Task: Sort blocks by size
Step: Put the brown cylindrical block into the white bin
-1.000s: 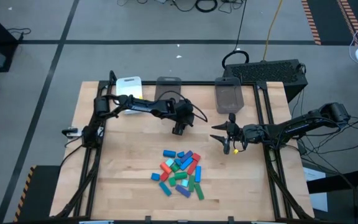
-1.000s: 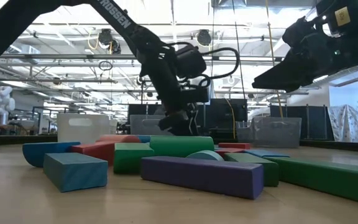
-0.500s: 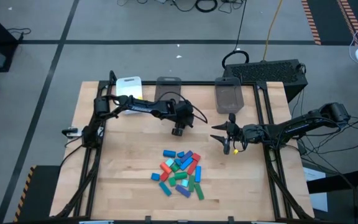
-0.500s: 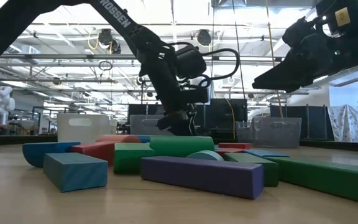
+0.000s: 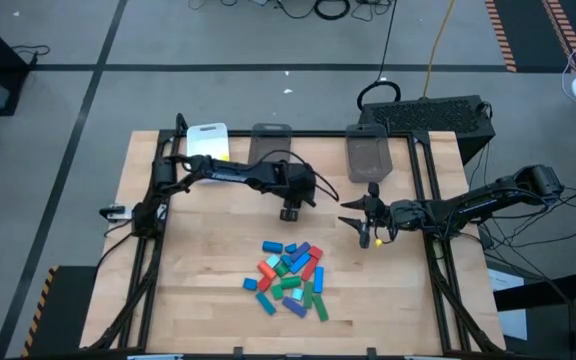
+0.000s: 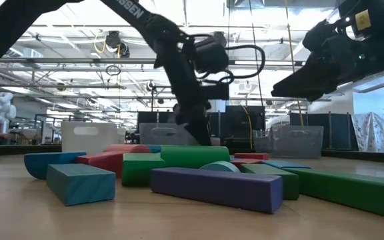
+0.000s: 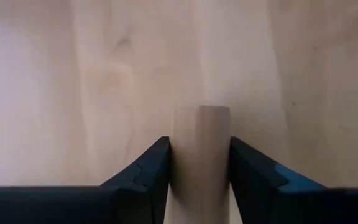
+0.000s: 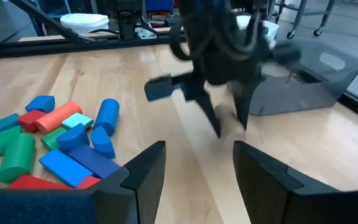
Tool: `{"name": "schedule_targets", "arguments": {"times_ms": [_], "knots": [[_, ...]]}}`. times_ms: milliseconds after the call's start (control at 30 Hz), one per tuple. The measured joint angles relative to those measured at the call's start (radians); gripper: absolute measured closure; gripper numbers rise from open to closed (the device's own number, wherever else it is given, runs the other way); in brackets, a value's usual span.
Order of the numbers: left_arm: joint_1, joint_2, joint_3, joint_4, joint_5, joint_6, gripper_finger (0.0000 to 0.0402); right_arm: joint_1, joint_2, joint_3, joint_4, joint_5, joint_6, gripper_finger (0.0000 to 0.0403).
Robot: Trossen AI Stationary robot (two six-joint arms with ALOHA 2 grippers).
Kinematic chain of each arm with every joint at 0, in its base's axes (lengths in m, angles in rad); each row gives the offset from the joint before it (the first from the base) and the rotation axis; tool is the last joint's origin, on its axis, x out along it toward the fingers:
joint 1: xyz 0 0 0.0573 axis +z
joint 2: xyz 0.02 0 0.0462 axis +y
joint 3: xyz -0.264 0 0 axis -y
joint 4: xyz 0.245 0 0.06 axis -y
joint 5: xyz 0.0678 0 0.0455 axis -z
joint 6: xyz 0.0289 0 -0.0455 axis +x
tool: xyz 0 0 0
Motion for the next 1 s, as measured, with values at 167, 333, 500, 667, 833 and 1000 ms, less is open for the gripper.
{"name": "schedule_targets", "arguments": {"times_ms": [167,333,500,667,833,1000], "knots": [[-0.025,-0.002,0.106,-0.172,-0.047,-0.062,0.0265,0.0,0.0,0.0,-0.002,0.0,0.023,0.0227],[-0.043,-0.002,0.199,-0.304,-0.051,-0.122,0.0265,0.0,0.0,0.0,-0.003,0.0,0.03,0.0227],[-0.043,-0.002,0.284,-0.431,-0.055,-0.167,0.0265,0.0,0.0,0.0,-0.024,0.0,0.044,0.0227],[-0.02,-0.051,0.294,-0.474,-0.087,-0.179,0.0265,0.0,0.0,0.0,-0.048,0.0,0.049,0.0227],[0.009,-0.148,0.294,-0.494,-0.096,-0.203,0.0265,0.002,0.0,0.0,-0.056,0.0,0.056,0.0227],[0.051,-0.267,0.295,-0.531,-0.158,-0.226,0.0265,0.002,0.0,0.0,-0.063,0.0,0.063,0.0227]]}}
